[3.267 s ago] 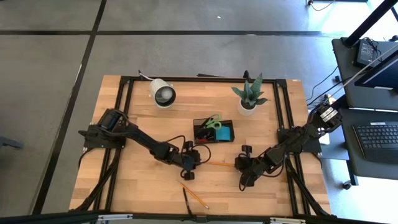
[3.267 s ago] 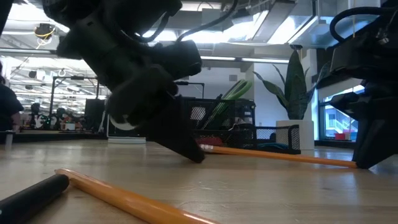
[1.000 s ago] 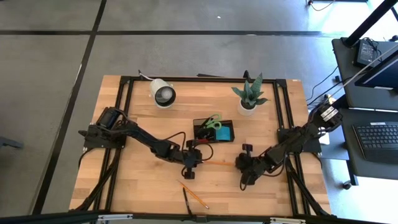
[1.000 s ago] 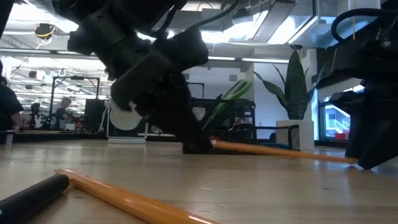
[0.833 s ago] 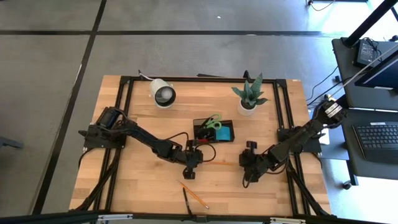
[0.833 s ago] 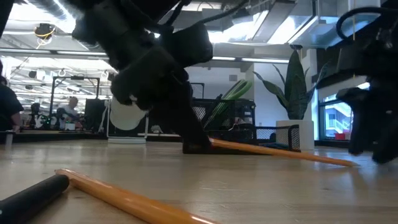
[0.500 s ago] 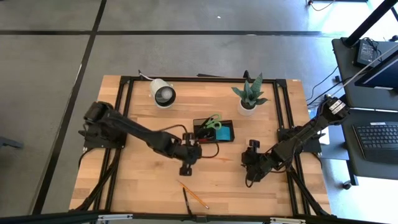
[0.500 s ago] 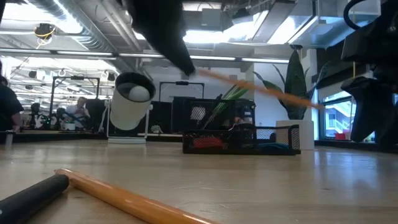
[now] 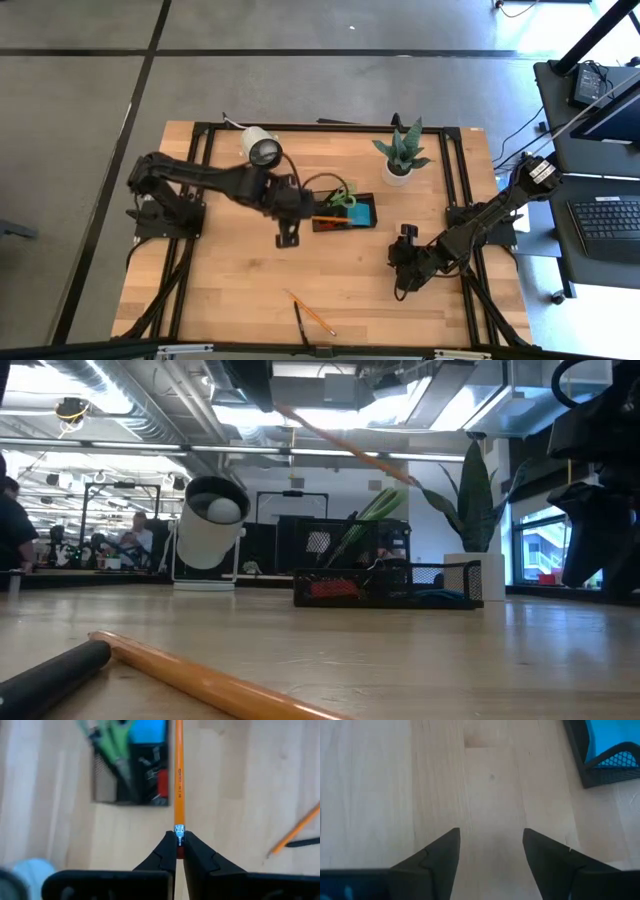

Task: Pick and place office supplies into organizer
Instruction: Put the top orange pencil in the desk organizer

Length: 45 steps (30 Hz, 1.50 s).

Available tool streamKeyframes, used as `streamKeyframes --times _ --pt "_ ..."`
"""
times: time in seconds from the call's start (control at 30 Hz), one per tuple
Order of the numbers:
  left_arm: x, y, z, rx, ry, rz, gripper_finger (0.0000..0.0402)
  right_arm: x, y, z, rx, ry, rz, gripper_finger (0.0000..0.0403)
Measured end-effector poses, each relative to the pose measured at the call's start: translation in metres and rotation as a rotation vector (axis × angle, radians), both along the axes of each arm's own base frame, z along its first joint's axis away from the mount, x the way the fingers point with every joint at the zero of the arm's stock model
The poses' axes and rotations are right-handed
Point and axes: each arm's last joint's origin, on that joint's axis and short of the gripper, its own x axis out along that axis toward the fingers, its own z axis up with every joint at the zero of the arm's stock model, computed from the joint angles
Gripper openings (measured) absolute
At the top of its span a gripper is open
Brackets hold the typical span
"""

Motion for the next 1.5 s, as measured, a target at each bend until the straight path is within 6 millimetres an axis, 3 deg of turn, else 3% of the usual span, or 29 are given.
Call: streamKeyframes --times 0.23,0.43,1.07,1.5 --pt "-0.012 0.029 0.024 -0.014 0.084 0.085 0.0008 0.001 0.0 0.001 0.002 -0.005 -0.003 0.0219" --pt "-0.021 0.044 0.028 -0.031 0.165 0.156 0.0008 0.001 0.0 0.001 0.001 -0.006 -0.004 0.0219" --pt "0.009 0.082 -0.017 -0.043 0.361 0.159 0.0008 0.001 0.0 0.001 -0.018 -0.007 0.015 0.0219" --pt "0.032 0.093 -0.033 -0.01 0.286 0.077 0.0019 0.001 -0.001 0.001 -0.029 -0.011 0.013 0.0219"
